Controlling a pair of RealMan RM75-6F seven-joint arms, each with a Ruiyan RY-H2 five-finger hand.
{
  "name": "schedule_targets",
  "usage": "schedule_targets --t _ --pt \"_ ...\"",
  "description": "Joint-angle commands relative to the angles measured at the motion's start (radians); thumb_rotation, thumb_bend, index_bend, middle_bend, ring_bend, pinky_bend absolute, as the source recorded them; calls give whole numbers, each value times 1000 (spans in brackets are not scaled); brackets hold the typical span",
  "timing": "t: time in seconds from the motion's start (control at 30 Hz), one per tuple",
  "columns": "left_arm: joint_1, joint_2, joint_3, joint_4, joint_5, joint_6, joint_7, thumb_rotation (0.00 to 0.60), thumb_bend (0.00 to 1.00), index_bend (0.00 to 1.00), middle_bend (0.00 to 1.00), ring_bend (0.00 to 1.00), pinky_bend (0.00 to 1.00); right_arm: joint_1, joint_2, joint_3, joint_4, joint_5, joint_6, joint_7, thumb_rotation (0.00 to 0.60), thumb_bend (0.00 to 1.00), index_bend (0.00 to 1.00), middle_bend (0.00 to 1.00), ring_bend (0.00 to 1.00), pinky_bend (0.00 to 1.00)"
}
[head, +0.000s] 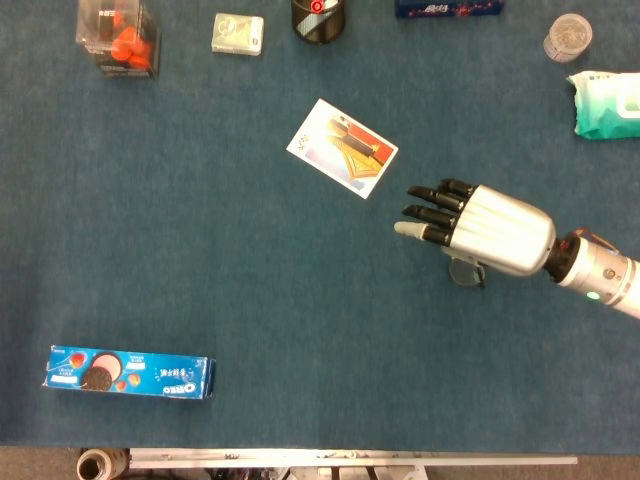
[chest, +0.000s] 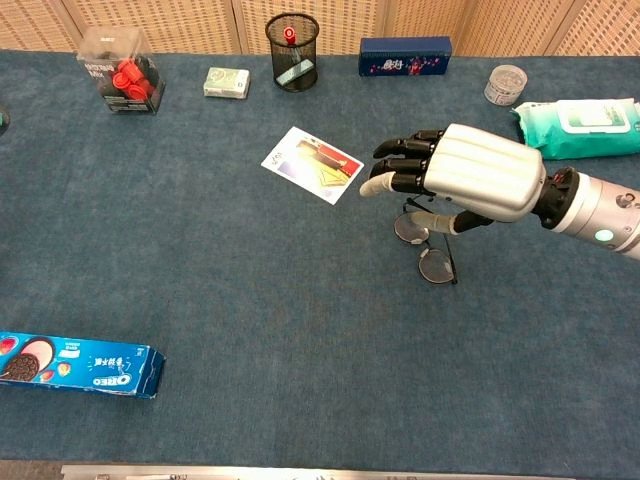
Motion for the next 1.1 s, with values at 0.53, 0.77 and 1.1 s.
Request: schedule_targets --t 0.53,0.77,1.1 --pt "0 1 -1 -1 -2 2 -1 600 588 494 395 362 449 -25 -19 5 74 36 -26 33 600 362 266 295 174 353" --pt "0 1 -2 0 -3 1 -4 600 588 494 395 362 449 -30 -34 9 98 36 -6 50 600 362 266 295 174 353" --pt "1 0 0 -2 1 3 1 600 588 494 395 362 449 -44 -46 5 130 49 -12 71 600 362 266 295 174 353"
